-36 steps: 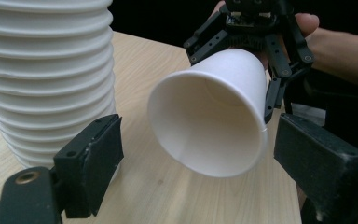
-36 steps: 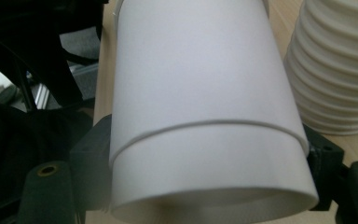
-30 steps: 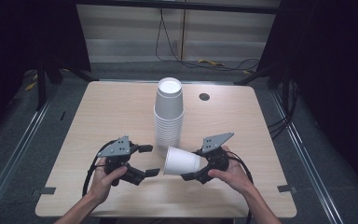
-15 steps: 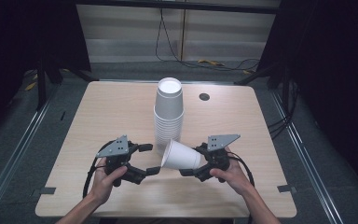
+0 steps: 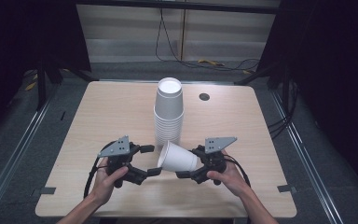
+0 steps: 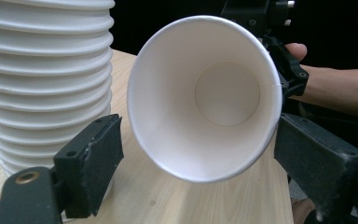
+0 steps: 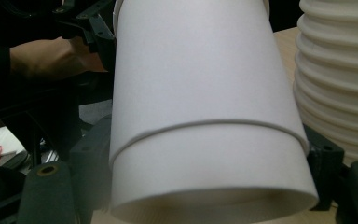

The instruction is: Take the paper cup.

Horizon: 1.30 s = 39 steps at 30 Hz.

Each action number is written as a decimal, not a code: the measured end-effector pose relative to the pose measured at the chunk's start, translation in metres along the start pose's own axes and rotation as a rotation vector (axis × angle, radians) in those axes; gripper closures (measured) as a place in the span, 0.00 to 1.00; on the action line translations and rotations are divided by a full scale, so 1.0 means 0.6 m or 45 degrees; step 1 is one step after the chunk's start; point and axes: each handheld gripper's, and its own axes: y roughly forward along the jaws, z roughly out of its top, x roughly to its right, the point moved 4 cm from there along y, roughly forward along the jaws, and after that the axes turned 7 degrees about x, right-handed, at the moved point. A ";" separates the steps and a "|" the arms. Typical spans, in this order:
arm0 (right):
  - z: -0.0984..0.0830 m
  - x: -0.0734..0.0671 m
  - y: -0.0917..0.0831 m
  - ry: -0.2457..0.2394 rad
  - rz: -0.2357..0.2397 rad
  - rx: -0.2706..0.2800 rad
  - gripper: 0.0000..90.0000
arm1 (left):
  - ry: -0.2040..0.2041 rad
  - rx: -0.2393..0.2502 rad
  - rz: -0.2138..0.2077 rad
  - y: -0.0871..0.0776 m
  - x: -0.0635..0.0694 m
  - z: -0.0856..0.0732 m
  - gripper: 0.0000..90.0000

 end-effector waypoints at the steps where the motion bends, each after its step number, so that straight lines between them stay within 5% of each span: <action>1: 0.000 0.000 0.001 -0.003 0.001 0.004 0.26 | -0.005 0.003 -0.005 0.000 0.000 0.000 0.16; 7: -0.001 -0.003 0.007 -0.013 0.013 0.018 0.26 | -0.022 0.004 -0.020 0.002 -0.001 0.000 0.15; 12: -0.002 -0.009 0.012 -0.016 0.029 0.013 0.26 | -0.041 -0.009 -0.003 0.006 -0.004 -0.002 0.00; 29: -0.004 -0.018 0.030 -0.020 0.062 0.004 0.26 | 0.003 -0.027 -0.038 0.026 0.007 -0.001 0.00; 37: -0.003 -0.022 0.033 -0.038 0.077 -0.001 0.26 | 0.003 -0.033 -0.095 0.040 0.013 -0.002 0.01; 39: -0.004 -0.022 0.033 -0.034 0.074 -0.007 0.26 | 0.014 -0.041 -0.073 0.040 0.014 -0.001 0.03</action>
